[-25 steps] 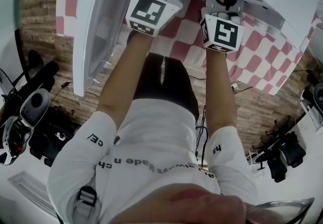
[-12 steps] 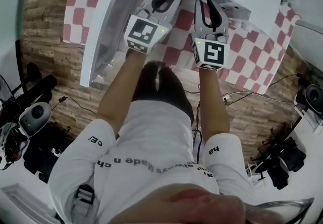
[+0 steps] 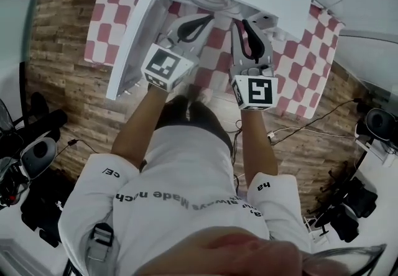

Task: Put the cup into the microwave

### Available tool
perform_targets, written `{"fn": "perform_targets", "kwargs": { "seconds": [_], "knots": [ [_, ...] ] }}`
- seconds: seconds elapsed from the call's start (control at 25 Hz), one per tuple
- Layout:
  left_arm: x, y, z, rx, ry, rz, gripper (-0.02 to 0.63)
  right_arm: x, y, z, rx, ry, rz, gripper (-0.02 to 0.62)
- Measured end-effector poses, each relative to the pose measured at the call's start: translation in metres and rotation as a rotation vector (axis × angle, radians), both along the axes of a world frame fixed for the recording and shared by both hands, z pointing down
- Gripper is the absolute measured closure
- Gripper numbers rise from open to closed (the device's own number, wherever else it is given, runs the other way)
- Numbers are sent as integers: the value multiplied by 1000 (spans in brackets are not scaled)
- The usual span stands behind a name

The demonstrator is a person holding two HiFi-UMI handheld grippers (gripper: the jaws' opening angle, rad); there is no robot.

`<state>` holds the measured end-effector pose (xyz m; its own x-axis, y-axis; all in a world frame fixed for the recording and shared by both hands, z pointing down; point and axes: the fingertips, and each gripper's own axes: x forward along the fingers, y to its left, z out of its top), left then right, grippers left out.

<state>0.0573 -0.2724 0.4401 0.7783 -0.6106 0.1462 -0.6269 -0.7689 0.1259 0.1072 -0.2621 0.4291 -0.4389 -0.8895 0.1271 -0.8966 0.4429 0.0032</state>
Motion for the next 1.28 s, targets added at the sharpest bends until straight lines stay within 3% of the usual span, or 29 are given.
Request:
{"fn": "perform_targets", "kwargs": {
  "seconds": [0.2, 0.4, 0.68, 0.88, 1.28],
  "knots": [
    [-5, 27, -45, -7, 44, 36, 603, -5, 30, -49, 11, -12, -47, 543],
    [-6, 55, -98, 49, 59, 78, 603, -12, 58, -96, 24, -5, -79, 548],
    [-7, 86, -159, 63, 71, 102, 603, -15, 91, -157, 64, -41, -94, 583],
    [-9, 108, -188, 111, 84, 117, 603, -18, 114, -186, 56, -42, -130, 581],
    [-13, 144, -219, 117, 96, 131, 603, -24, 164, -220, 41, -39, -171, 580]
  ]
}}
